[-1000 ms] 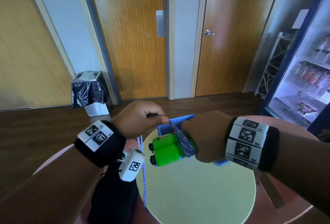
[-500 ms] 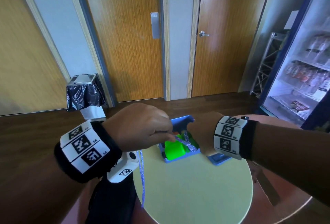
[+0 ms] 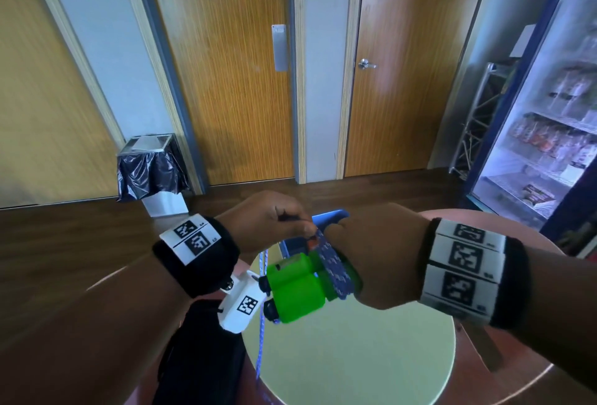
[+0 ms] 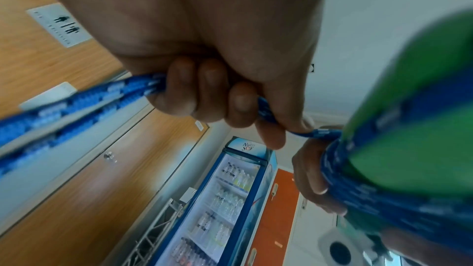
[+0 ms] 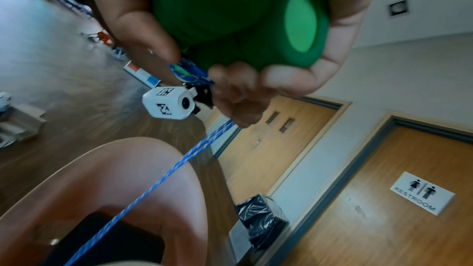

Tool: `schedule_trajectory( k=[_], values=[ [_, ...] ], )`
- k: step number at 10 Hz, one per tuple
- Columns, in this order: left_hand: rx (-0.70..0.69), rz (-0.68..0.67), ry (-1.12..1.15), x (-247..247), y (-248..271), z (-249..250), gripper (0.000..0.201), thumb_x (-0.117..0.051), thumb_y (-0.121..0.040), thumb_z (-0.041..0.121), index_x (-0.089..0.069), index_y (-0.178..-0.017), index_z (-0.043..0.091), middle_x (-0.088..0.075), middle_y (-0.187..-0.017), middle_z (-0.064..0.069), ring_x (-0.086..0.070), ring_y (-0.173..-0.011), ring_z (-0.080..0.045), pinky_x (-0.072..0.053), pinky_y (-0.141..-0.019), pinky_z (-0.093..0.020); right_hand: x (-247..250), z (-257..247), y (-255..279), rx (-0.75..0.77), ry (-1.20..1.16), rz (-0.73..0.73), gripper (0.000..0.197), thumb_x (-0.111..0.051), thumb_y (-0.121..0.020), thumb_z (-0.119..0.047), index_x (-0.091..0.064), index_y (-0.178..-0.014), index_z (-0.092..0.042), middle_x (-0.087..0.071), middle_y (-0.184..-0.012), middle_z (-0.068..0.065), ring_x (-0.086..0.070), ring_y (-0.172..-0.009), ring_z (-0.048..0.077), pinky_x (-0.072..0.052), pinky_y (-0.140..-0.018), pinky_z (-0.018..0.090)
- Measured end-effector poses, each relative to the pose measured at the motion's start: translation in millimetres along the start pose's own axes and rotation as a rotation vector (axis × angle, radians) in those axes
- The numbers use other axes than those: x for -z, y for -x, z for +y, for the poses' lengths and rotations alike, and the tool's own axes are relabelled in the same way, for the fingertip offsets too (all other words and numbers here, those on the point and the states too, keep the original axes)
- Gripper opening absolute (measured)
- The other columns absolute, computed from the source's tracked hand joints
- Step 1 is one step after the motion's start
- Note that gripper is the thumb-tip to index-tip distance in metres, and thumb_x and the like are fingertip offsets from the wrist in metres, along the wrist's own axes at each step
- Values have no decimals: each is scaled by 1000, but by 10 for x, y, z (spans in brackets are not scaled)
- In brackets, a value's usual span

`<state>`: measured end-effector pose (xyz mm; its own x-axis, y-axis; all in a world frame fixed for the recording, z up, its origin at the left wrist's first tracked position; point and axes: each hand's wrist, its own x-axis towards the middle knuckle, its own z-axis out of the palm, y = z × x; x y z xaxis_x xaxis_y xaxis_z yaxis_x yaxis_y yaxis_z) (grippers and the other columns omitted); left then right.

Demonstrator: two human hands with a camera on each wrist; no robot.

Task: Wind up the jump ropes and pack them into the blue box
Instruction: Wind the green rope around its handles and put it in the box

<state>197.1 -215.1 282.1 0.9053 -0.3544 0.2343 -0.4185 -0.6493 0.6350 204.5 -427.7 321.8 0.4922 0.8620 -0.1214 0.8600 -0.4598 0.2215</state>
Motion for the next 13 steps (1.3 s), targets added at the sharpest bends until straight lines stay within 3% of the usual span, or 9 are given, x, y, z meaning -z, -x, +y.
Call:
schedule_trajectory(
  k=[2,3,5,6,7,9,10,11,13],
  values=[
    [85,48,446,-231,-12,-59,3,-72,-73,42,-72,-70,40,-67,-68,19,-59,-65,5,-46,-65,-13,67,-22,119,-118,-219,118,42,-60,-66,-50,-42,-100,-32,-57,-87,-12,-59,-76,13,-53,-69,30],
    [182,76,829,-480,23,-80,12,-80,-71,28,-73,-81,27,-68,-81,1,-65,-66,-7,-54,-64,-24,6,-14,140,-173,-281,189,45,-61,-66,-50,-37,-99,-32,-55,-84,-12,-56,-72,14,-49,-67,28],
    [337,458,713,-1135,19,100,9,-61,-81,19,-61,-74,24,-56,-65,6,-52,-57,-9,-41,-53,-23,-258,102,62,-332,-513,329,61,-66,-62,-57,-35,-109,-32,-59,-77,-11,-62,-71,14,-50,-66,30],
    [484,467,705,-1305,-84,96,31,-39,-100,-2,-56,-88,22,-62,-82,6,-60,-70,-3,-53,-66,-24,-435,229,30,-363,-623,369,62,-63,-57,-57,-30,-105,-34,-60,-76,-10,-65,-75,16,-55,-71,37],
    [445,619,596,-1324,-268,271,30,-47,-97,-4,-55,-92,24,-61,-86,13,-58,-76,4,-49,-70,-12,-574,436,44,-340,-692,375,57,-61,-61,-52,-32,-106,-31,-63,-76,-7,-67,-74,15,-56,-70,39],
    [399,630,512,-1583,-765,603,41,-48,-93,-6,-59,-75,29,-58,-68,12,-55,-59,19,-41,-59,-4,-763,963,149,-317,-637,326,55,-63,-65,-48,-34,-107,-28,-61,-79,-6,-67,-77,20,-56,-70,38],
    [383,685,577,-1815,-968,693,54,-45,-88,-9,-64,-53,27,-53,-46,9,-44,-46,5,-33,-50,-8,-871,1261,178,-301,-608,309,58,-65,-63,-47,-36,-108,-25,-62,-86,-4,-67,-81,23,-57,-73,39],
    [390,731,609,-1982,-1064,751,24,-52,-75,20,-46,-53,25,-41,-45,5,-35,-48,-6,-27,-52,-14,-989,1524,227,-248,-649,250,54,-66,-64,-45,-37,-104,-24,-61,-85,-4,-64,-77,21,-57,-71,40],
    [413,703,500,-2218,-1196,768,49,-52,-77,61,-38,-54,20,-27,-55,-1,-22,-54,-17,-18,-54,-32,-1299,1771,290,-133,-651,246,48,-56,-58,-49,-43,-93,-18,-53,-83,-2,-56,-76,23,-47,-65,32]
  ],
)
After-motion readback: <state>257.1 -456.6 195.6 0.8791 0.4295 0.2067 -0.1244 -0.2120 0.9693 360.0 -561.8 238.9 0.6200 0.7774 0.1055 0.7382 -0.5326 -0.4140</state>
